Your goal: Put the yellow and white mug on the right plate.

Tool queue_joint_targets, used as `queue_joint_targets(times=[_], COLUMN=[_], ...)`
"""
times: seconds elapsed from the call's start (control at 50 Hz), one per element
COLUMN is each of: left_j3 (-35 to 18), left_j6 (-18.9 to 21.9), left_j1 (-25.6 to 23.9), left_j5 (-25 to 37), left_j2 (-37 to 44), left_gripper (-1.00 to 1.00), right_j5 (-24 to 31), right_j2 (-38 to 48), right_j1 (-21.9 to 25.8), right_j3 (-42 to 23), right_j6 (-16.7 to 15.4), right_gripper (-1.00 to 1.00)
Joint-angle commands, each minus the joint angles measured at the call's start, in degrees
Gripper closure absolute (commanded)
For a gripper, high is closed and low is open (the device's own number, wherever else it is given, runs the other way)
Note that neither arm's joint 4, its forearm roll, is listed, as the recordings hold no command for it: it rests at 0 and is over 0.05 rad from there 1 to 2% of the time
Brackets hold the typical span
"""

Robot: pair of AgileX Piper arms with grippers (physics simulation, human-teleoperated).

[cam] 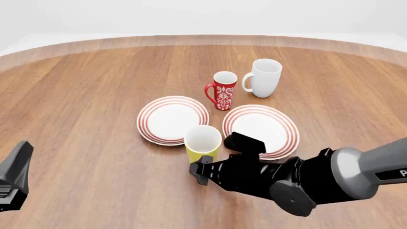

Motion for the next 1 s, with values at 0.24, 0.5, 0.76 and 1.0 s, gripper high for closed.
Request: queue_joint_targets(times=[0.24, 0.5, 0.76, 1.0], left_j3=[0.01, -0.01, -0.01, -0.02], left_j6=[0.04, -0.01, 0.06, -0.05], left_j1=[0.00, 0.00, -0.01, 0.00], left_j5=[0.01, -0.02, -0.06, 0.02], left_j2=[0.01, 0.02, 0.12, -0.02], left_gripper=[-1.00, -1.00, -1.00, -1.00], right_j5=[-1.10, 0.45, 5.54, 13.50], right_j2=[0.65, -0.19, -4.40, -9.91], right_j1=[0.35, -0.28, -0.96, -2.99], right_j3=[0.08, -0.71, -1.50, -3.76], right_j6=[0.33, -0.88, -2.83, -6.52], right_gripper=[1.00, 1.00, 1.00, 1.00])
